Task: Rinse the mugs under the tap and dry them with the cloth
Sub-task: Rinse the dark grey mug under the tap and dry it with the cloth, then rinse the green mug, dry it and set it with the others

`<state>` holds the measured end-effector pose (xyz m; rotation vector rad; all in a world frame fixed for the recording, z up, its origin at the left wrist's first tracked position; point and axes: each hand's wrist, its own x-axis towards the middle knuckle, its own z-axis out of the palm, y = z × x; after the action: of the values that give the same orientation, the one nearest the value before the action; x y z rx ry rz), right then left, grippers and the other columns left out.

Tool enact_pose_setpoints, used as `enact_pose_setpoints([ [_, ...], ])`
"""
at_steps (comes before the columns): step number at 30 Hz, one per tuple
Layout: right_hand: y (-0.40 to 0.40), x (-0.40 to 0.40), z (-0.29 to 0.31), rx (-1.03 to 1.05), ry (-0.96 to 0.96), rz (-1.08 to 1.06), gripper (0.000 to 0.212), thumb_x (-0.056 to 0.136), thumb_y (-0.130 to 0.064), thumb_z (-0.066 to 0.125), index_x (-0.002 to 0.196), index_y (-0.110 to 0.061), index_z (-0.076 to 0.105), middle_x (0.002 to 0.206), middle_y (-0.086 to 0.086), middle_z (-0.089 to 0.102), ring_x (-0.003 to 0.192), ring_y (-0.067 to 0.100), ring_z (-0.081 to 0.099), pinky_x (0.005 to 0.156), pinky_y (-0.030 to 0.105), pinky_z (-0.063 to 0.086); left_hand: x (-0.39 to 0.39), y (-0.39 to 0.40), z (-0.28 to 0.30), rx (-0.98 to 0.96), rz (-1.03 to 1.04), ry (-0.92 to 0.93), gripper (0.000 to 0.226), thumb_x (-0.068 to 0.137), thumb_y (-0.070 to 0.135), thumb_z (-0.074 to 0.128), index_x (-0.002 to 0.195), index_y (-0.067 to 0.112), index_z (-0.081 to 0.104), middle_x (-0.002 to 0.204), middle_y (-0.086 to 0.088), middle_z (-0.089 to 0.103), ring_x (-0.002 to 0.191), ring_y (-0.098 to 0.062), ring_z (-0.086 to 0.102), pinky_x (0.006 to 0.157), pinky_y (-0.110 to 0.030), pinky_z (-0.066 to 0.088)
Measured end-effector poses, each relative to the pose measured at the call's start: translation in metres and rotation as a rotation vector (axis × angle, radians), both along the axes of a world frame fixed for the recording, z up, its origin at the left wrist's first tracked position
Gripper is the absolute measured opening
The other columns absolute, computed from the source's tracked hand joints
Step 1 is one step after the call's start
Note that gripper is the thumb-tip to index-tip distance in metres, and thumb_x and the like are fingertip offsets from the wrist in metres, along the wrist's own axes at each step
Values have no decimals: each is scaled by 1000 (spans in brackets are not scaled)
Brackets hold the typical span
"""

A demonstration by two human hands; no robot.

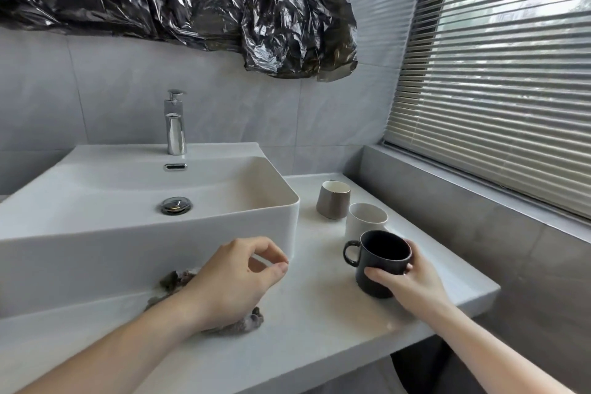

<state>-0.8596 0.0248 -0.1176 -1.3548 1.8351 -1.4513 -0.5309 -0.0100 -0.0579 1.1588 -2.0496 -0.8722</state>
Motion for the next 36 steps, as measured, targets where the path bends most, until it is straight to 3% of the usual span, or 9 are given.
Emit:
enact_pose_setpoints([
  [4, -12, -3, -5, 8, 15, 13, 73, 45, -45, 92, 111, -42, 63, 100, -22, 75, 88, -2, 72, 69, 19, 55, 7, 1, -1, -24, 12, -46, 7, 92, 47, 71, 95, 42, 71, 86, 21, 74, 63, -6, 70, 64, -16, 52],
  [7, -17, -3, -7, 23, -5, 19, 74, 47, -43, 94, 113, -42, 60, 105, -16, 75, 91, 0, 72, 73, 22, 55, 17, 1, -2, -35, 32, -56, 4, 91, 46, 73, 93, 42, 71, 85, 18, 75, 61, -3, 67, 67, -24, 52],
  [10, -11, 3, -4, 53, -6, 15, 81, 65, -27, 99, 131, -38, 53, 125, -12, 67, 113, 9, 65, 88, 28, 54, 41, 4, -6, -25, 43, -82, 7, 92, 44, 73, 98, 41, 70, 85, 15, 77, 65, -5, 69, 72, -31, 57],
  [12, 0, 10, -2, -51, 46, -128, 94, 70, -26, 97, 147, -30, 43, 140, -11, 54, 127, 11, 54, 104, 34, 48, 66, 8, -10, -16, 32, -99, 9, 93, 43, 72, 101, 40, 69, 89, 15, 78, 74, -6, 72, 77, -32, 58],
  [15, 20, 42, 7, -365, 121, -250, 67, 80, -23, 86, 131, -45, 48, 133, -17, 52, 119, 0, 56, 101, 33, 49, 111, 17, -17, -11, 84, -133, 14, 91, 46, 73, 103, 40, 69, 97, 18, 78, 79, 1, 71, 80, -26, 57],
  [19, 20, 104, 24, -378, 256, 50, 59, 81, -14, 81, 119, -50, 54, 121, -24, 57, 112, 0, 60, 86, 24, 50, 173, 26, -19, -25, 222, -159, 14, 88, 45, 76, 101, 45, 71, 105, 28, 72, 101, 4, 69, 89, -24, 55],
  [24, -19, 189, 48, -284, 487, 427, 53, 85, -19, 79, 125, -44, 56, 136, -27, 52, 128, 3, 52, 102, 26, 43, 245, 30, -14, -133, 418, -258, 10, 90, 39, 75, 97, 36, 69, 113, 30, 61, 114, 9, 57, 97, -24, 50],
  [28, -56, 251, 63, -294, 628, 544, 50, 88, -29, 75, 130, -44, 53, 137, -32, 46, 132, -4, 42, 108, 21, 33, 306, 29, -12, -231, 605, -361, 21, 87, 37, 78, 104, 36, 65, 123, 25, 55, 116, -1, 56, 101, -26, 44],
  [36, -97, 350, 64, -257, 848, 683, 56, 89, -42, 69, 141, -38, 50, 143, -19, 52, 138, 10, 45, 114, 26, 28, 413, 14, -30, -140, 1052, -354, 63, 84, 29, 78, 140, 23, 50, 146, 3, 41, 136, -25, 43, 107, -35, 38],
])
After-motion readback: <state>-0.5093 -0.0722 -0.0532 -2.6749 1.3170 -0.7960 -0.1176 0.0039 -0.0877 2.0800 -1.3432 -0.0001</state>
